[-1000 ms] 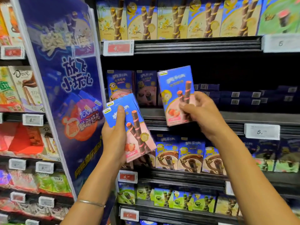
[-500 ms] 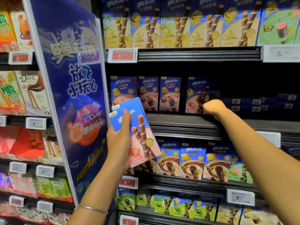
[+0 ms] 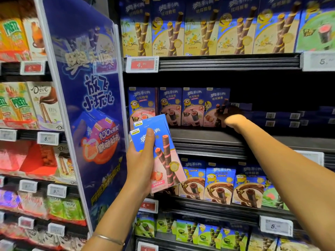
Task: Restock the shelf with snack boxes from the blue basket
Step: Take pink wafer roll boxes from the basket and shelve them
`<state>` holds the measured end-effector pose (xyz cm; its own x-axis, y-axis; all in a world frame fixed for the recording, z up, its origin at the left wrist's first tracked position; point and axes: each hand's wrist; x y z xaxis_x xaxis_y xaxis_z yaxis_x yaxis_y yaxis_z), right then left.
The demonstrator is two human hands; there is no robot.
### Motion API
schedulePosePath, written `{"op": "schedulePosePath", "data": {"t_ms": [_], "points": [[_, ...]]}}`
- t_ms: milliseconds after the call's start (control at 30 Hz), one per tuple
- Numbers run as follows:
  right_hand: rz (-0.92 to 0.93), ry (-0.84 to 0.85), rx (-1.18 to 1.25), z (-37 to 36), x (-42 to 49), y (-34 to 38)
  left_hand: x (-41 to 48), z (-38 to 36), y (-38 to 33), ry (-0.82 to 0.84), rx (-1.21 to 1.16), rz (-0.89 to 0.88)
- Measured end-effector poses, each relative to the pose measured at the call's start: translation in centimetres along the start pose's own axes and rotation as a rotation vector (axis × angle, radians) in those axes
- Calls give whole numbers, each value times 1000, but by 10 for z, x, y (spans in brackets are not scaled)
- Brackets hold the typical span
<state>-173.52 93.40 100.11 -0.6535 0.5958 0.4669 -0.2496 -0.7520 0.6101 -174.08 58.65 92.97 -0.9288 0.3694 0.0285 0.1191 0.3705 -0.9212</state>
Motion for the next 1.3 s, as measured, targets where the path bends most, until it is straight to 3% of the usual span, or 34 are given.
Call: {"op": "schedulePosePath", "data": {"t_ms": [100, 200, 267, 333, 433, 533, 600, 733, 1000, 1067, 1133, 1200, 1300], "points": [[-68, 23, -1, 8, -13, 7, 1, -5, 2, 15, 13, 5], [-69, -170, -75, 22, -44, 30, -1, -13, 0, 37, 8, 0], [81, -286, 175, 26, -84, 58, -2, -21, -1, 43, 15, -7], [278, -74, 468, 24, -133, 86, 0, -28, -3, 51, 13, -16], [395, 285, 437, 17, -188, 106, 0, -41, -6, 73, 5, -41], [462, 271, 332, 13, -201, 105, 2, -52, -9, 112, 7, -86], [445, 199, 365, 20, -197, 100, 4, -57, -12, 135, 59, -107], [302, 202, 710, 35, -188, 86, 14, -64, -15, 155, 77, -115], [174, 25, 939, 63, -154, 56, 26, -75, -15, 93, 161, -185], [135, -153, 795, 75, -138, 39, 29, -73, -18, 76, 168, -199], [123, -308, 448, 87, -120, 17, 33, -72, -22, 58, 180, -206], [74, -348, 266, 94, -102, -3, 34, -72, -27, 60, 181, -201], [-64, -344, 228, 95, -75, -26, 34, -72, -32, 60, 168, -203]]}}
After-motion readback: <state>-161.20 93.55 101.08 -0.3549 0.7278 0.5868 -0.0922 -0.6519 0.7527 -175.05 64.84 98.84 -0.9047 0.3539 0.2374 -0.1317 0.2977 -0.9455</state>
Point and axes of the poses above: each hand's wrist, its own x-axis towards the middle knuckle, its own z-axis out of the back of the hand, y = z × x, and after that the axes turned 13 degrees about z, right-handed
